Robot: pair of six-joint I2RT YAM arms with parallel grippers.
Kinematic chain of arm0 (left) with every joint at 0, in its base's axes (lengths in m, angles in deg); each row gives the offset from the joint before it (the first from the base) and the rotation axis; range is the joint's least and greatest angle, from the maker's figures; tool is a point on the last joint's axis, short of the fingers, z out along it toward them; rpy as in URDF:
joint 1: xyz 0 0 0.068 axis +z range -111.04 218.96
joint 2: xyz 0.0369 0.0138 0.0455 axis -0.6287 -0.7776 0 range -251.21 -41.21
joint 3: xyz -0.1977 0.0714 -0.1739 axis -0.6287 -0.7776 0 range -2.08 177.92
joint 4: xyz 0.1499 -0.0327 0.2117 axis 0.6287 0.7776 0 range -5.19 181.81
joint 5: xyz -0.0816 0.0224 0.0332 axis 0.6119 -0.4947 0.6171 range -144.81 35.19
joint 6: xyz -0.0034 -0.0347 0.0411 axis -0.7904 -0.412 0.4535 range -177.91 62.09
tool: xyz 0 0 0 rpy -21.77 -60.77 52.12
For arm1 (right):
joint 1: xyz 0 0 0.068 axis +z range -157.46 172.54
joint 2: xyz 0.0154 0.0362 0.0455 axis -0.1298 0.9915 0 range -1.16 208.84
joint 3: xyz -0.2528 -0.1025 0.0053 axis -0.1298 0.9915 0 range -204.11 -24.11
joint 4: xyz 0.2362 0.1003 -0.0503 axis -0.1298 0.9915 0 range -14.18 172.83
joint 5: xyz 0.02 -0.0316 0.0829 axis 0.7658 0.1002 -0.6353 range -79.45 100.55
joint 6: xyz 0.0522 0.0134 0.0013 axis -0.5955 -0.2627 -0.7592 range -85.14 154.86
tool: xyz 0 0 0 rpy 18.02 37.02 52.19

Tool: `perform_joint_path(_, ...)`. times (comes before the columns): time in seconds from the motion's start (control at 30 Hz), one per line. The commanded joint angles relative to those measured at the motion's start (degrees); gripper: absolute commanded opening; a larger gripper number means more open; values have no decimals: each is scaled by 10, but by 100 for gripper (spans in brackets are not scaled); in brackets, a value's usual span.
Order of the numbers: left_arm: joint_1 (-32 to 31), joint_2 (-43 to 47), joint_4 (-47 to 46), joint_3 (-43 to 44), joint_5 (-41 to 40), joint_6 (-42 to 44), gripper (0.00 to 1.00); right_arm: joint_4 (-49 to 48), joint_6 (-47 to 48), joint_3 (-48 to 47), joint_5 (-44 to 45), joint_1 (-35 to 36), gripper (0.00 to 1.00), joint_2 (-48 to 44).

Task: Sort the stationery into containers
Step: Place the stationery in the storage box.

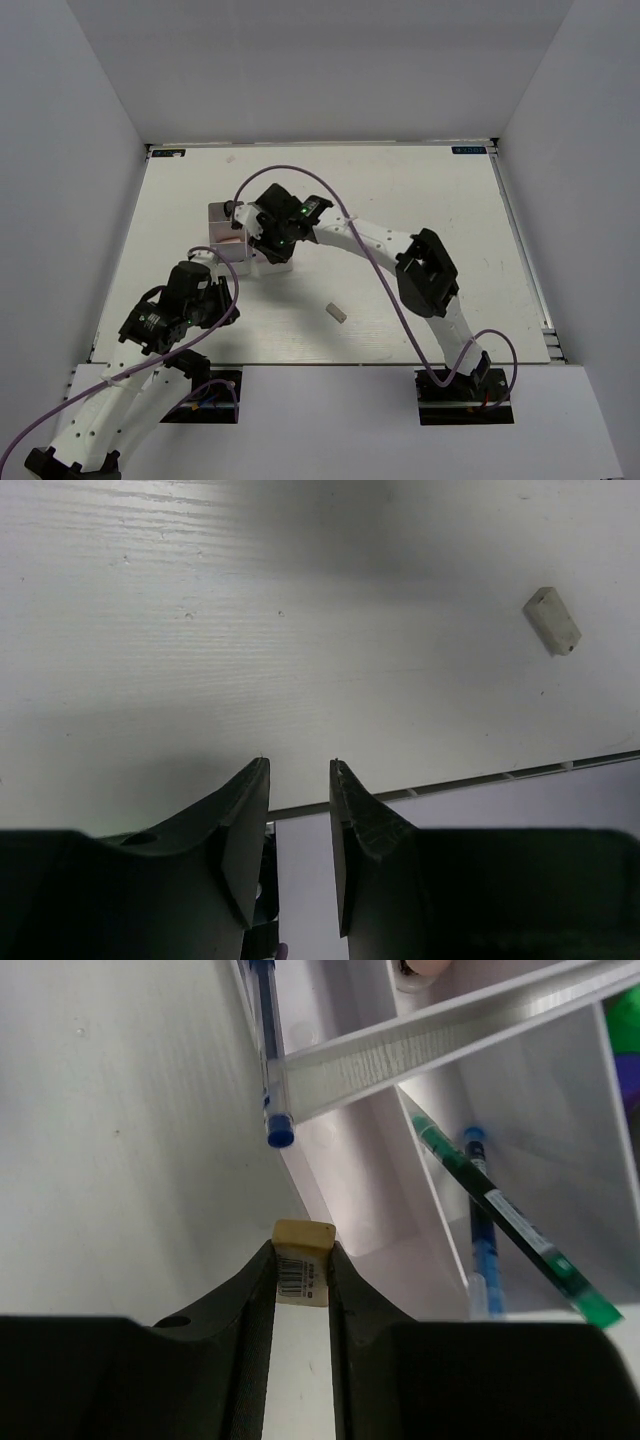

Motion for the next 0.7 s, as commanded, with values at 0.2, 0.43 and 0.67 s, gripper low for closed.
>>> perform_joint_path(0.2,-2,11,13,10,-4,-4,41,-66,-37,-2,138,26,0,-5)
perform_joint_path(0.43,-2,20,14,6,-4,-4,43,-81,-46,16,150,32,0,-14)
perform_joint_path(0.67,-3,24,18,3,1,-5,45,-88,-37,13,171,34,22,-7)
